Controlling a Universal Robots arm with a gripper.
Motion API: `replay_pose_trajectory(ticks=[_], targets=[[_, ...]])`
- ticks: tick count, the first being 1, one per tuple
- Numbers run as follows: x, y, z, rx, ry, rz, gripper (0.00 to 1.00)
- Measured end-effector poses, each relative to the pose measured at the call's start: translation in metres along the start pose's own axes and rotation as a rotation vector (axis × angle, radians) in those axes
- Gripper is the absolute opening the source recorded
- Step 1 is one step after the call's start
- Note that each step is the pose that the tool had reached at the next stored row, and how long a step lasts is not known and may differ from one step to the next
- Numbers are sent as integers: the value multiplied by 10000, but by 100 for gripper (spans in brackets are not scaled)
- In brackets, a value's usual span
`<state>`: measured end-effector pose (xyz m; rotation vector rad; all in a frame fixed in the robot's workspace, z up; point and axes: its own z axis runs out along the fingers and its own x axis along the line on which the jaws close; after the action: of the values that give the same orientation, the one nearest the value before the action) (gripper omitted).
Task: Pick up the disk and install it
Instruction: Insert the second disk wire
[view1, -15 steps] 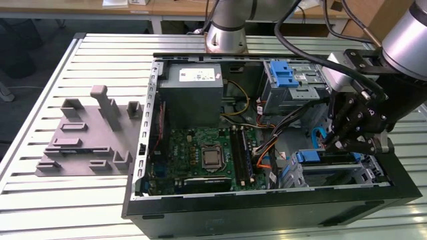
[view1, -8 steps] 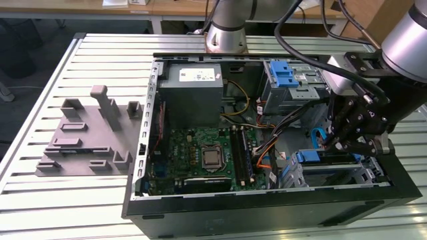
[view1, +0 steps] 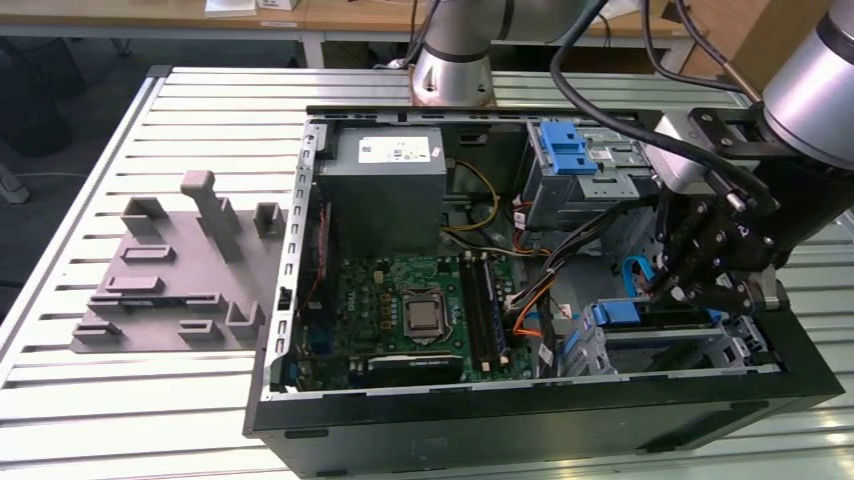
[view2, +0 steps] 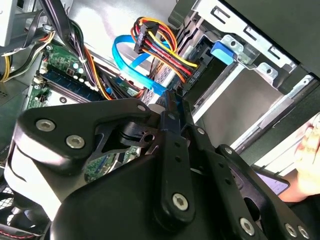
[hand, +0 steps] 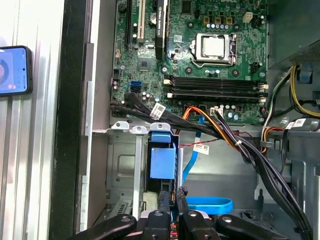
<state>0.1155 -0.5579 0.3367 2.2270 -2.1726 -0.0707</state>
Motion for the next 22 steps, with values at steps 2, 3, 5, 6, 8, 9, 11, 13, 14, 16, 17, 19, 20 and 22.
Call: replay_pose_trajectory(ticks=[2,3,5,6,8,9,11,13,14,16,17,19,20,22], targets=[[0,-7,4,0,-2,-2,17],[1,-9,6,0,-3,-1,17],[1,-12,10,0,-7,1,17],[1,-12,13,0,-9,1,17],[3,-14,18,0,-9,1,17],[4,-14,19,1,-9,2,17],[7,-15,22,0,-10,3,17],[13,-16,27,0,-12,5,17],[16,-17,33,1,-22,9,17],[17,-17,28,-4,-17,11,17],[20,-17,27,-10,-15,15,17],[25,-21,33,-13,-21,18,17],[27,-22,37,-15,-23,20,17],[34,-28,46,-21,-28,25,17]])
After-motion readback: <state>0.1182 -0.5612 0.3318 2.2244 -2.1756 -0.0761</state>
